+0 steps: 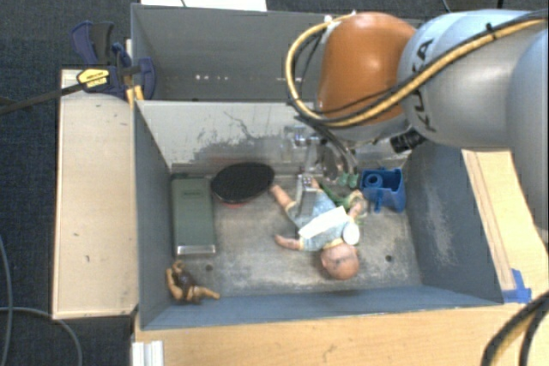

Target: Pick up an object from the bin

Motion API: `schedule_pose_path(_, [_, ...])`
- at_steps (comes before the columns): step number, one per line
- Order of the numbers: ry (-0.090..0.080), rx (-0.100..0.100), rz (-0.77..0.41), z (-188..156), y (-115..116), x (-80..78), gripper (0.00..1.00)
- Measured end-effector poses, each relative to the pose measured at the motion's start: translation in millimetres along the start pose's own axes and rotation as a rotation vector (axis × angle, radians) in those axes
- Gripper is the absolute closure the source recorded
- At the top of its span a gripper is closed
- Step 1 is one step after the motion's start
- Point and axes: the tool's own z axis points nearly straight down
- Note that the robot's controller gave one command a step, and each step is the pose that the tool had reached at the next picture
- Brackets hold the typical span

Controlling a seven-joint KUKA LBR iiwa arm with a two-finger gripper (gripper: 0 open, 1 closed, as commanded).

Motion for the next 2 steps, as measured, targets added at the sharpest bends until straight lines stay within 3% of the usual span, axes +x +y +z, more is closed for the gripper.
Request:
schedule_pose_path(1, [-0.008, 0.000, 0.002, -5, 0, -1.7, 0.00])
schedule_pose_path(2, [-0.013, -0.001, -0.006, 56, 3, 5.2, 0.00])
